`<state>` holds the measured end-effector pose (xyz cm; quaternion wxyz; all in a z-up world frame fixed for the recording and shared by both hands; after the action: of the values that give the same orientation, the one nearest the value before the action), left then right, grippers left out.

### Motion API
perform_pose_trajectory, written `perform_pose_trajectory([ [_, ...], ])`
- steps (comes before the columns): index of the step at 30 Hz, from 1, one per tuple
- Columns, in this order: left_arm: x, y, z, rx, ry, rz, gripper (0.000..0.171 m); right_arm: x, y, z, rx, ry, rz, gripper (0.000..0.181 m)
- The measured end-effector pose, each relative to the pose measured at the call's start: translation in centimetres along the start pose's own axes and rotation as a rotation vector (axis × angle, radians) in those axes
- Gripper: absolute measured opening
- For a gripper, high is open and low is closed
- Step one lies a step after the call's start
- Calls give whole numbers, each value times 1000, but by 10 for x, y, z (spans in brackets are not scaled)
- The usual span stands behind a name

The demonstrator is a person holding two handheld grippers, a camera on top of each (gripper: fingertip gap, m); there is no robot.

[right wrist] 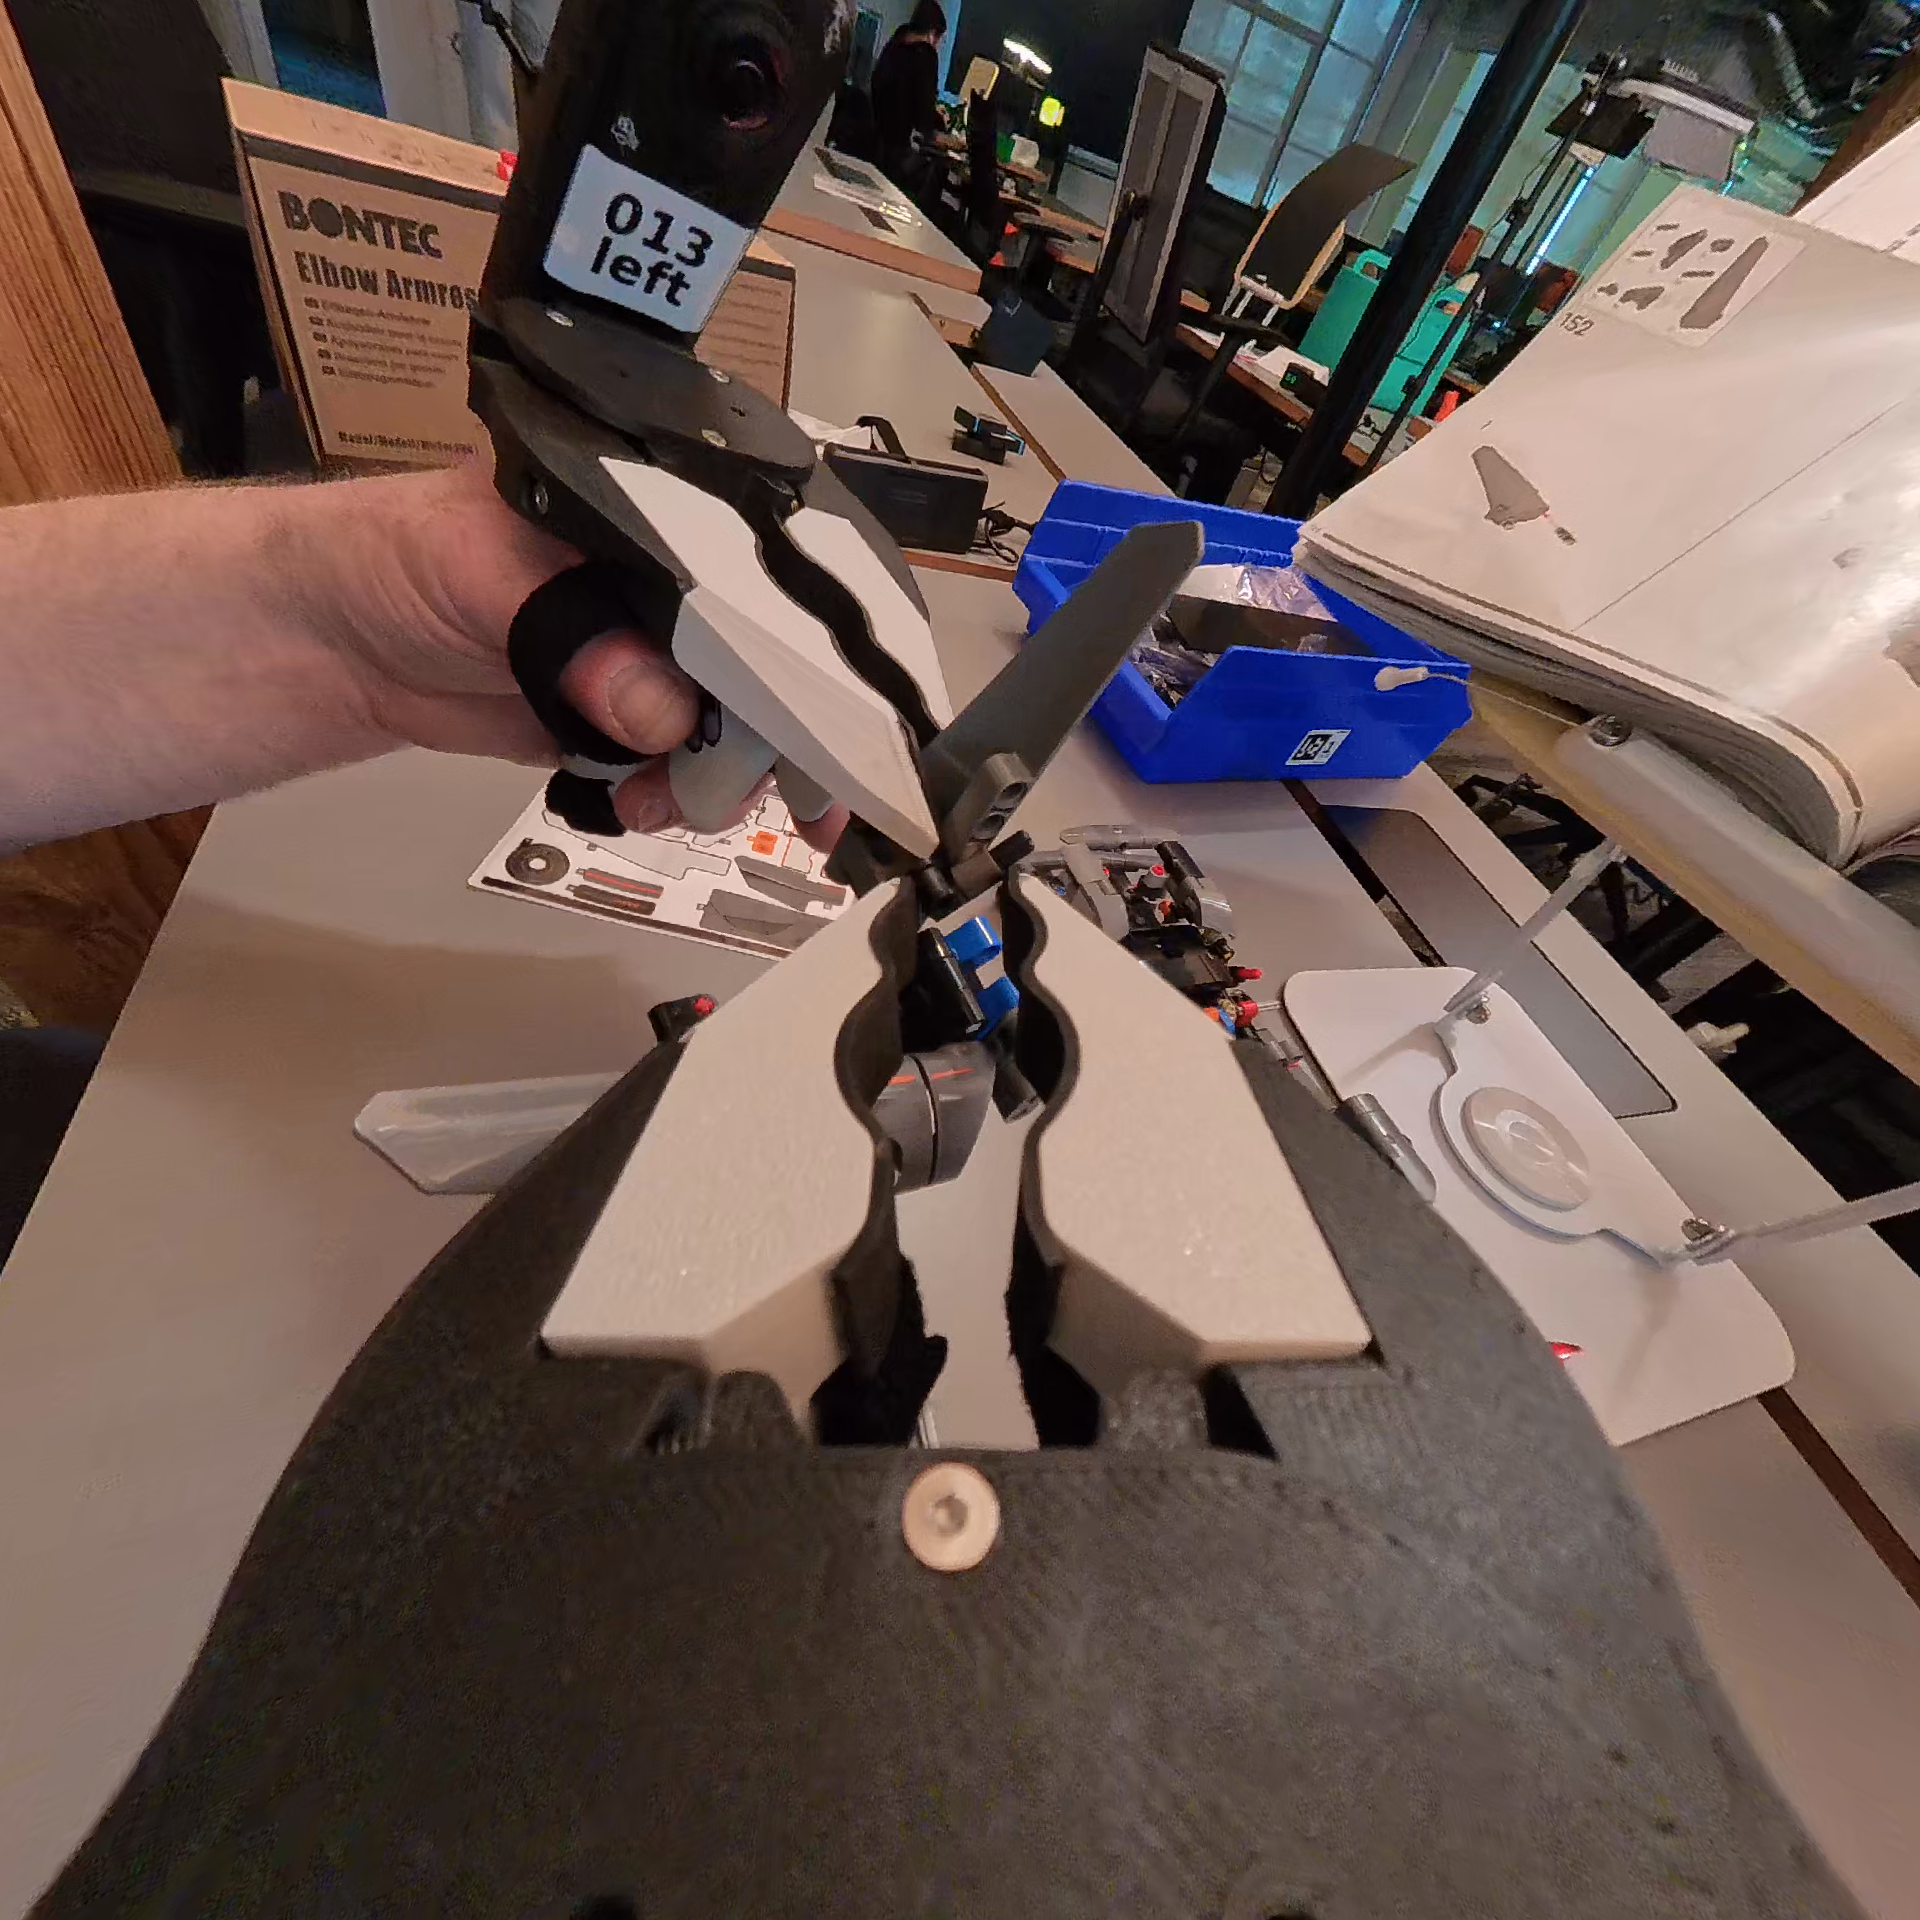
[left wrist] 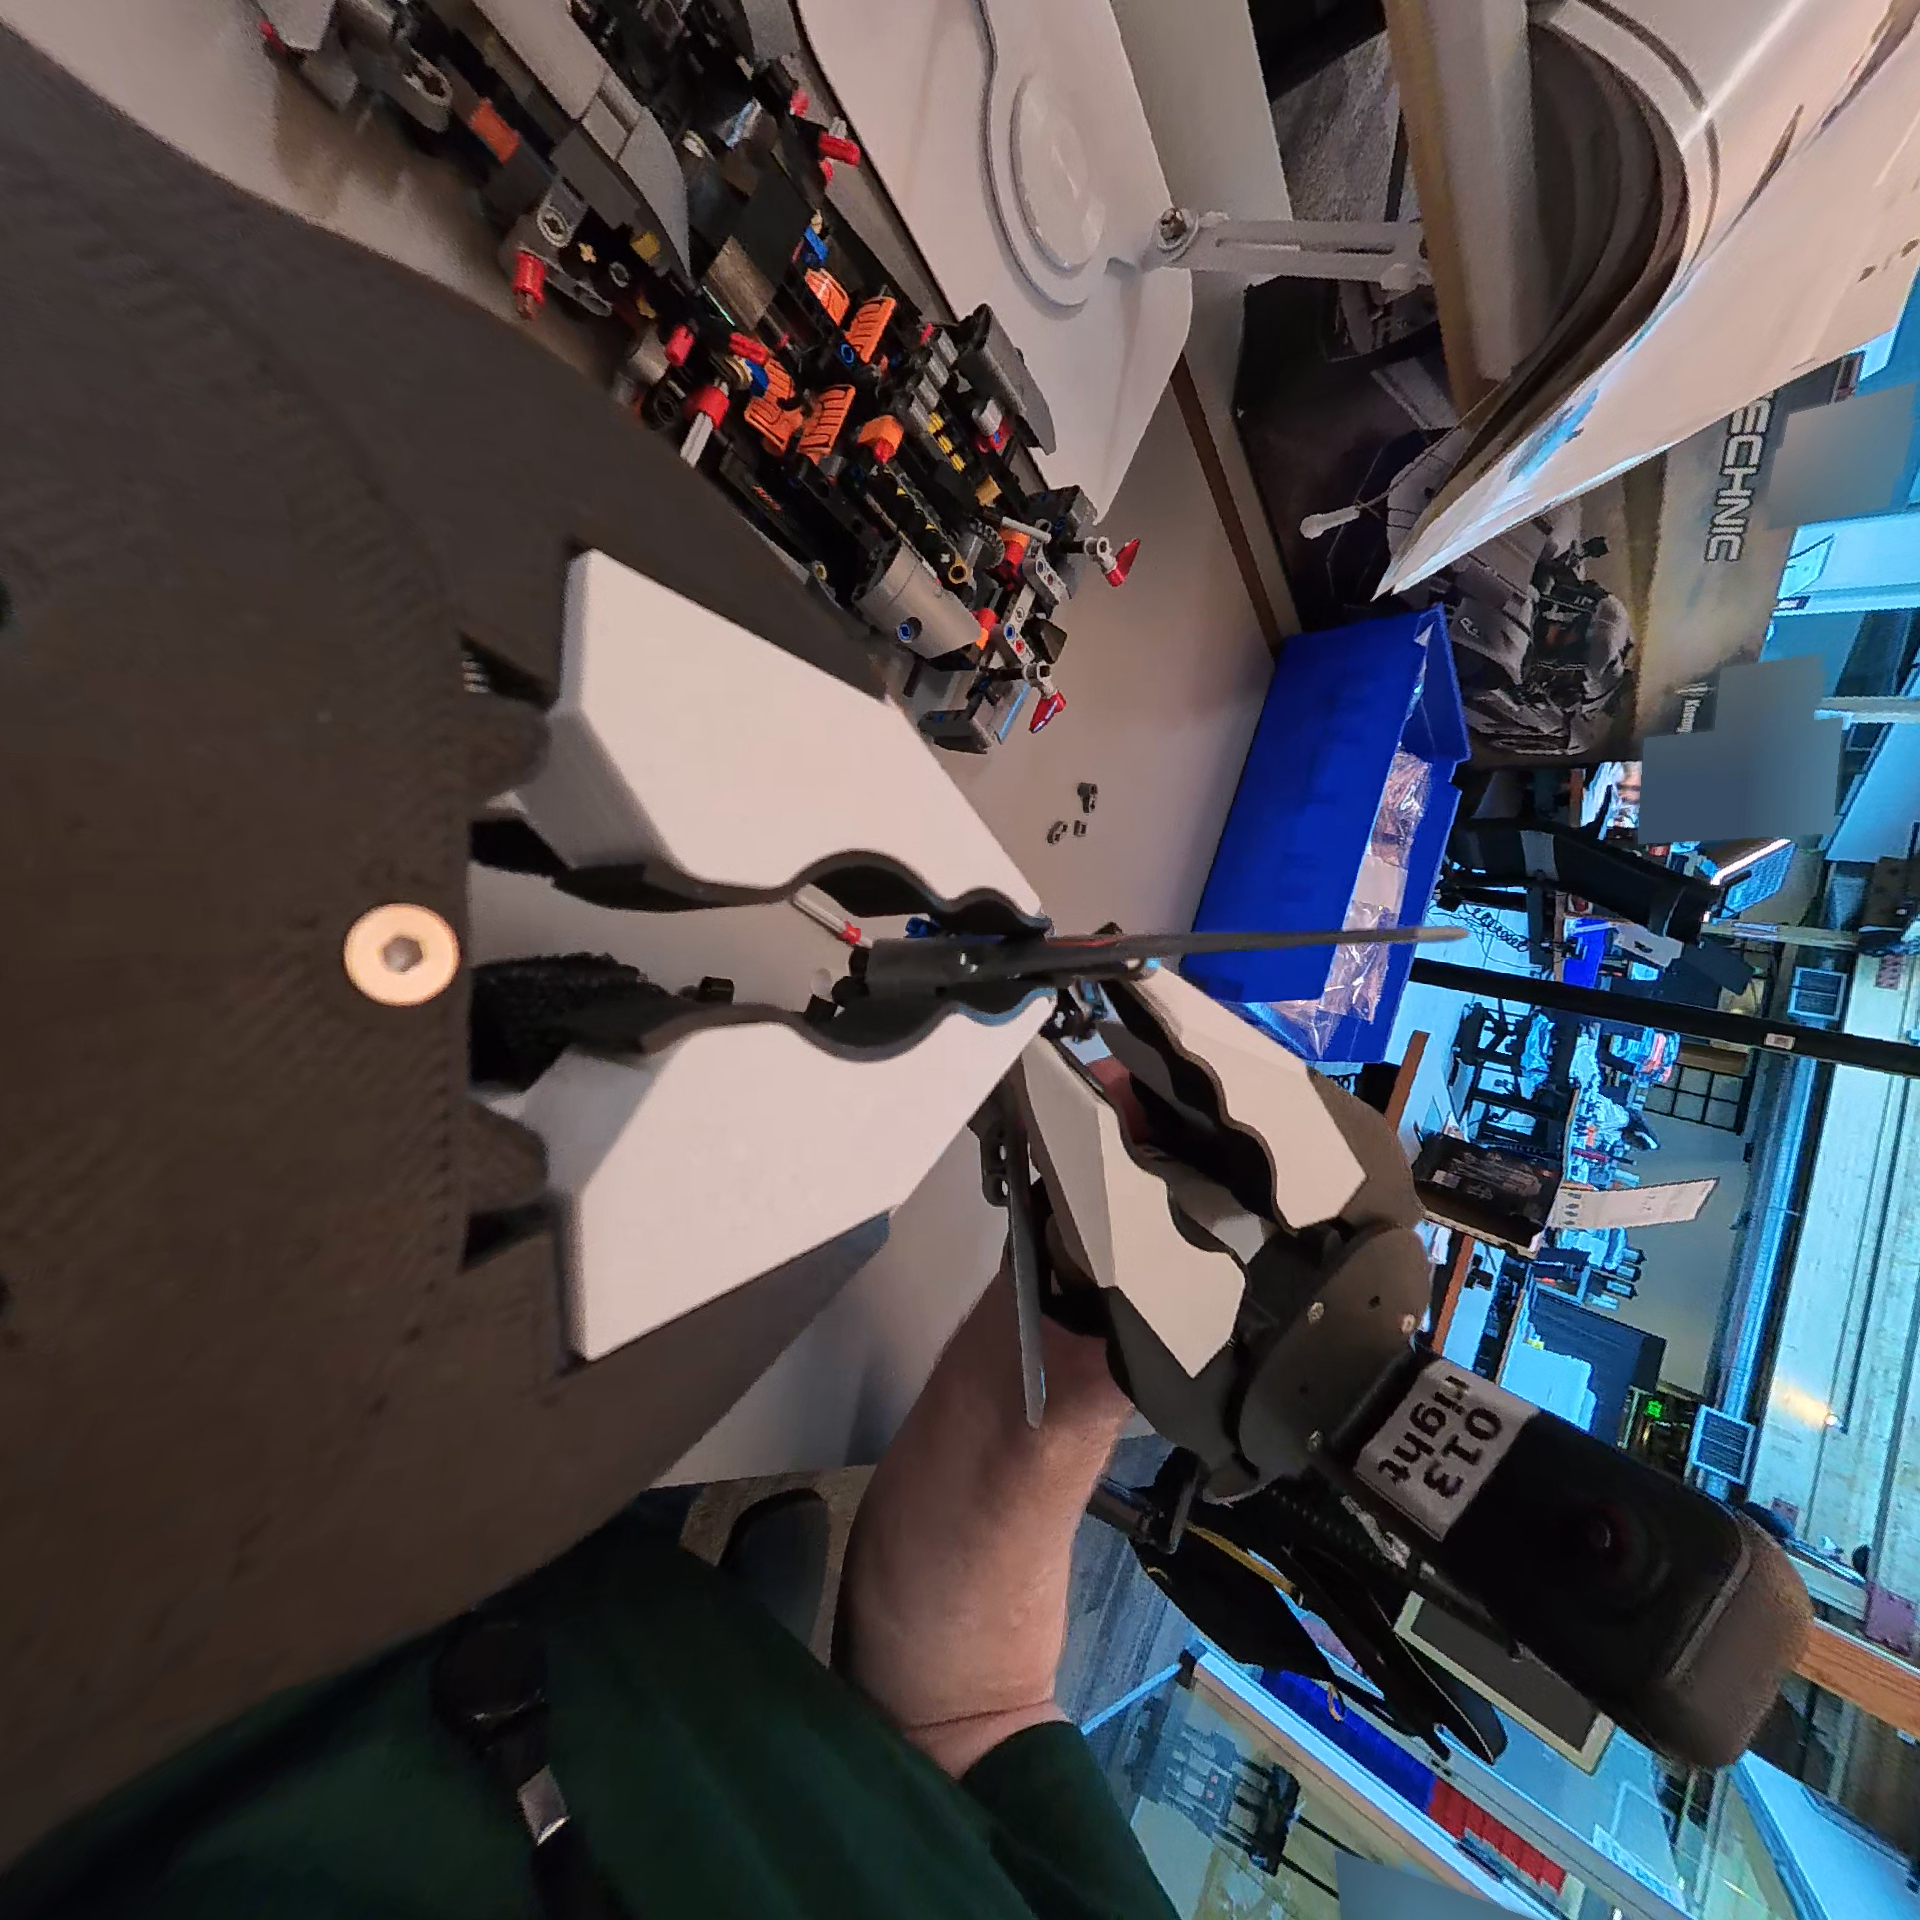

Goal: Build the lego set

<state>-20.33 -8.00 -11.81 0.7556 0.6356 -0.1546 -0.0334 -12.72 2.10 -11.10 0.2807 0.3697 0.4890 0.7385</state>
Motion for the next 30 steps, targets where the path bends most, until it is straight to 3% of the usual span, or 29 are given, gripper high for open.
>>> perform_pose_trajectory([
  [16,-4,14,-6,-7,-25,33,5,11,5,6,54,4,-107,13],
  [30,-14,19,-6,114,-193,164,6,7,22,8,-27,-128,48,13],
])
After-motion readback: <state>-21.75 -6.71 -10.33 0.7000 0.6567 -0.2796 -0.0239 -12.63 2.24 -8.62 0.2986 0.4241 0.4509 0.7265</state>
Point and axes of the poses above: each gripper's, where its closed fingertips meet, z back along the fingers, y out of its top, x = y × z across the jaws, the point moved 7 cm from there along z, back along the fingers, and after that the axes turned 1 degree about -x, right-handed, at the moved point
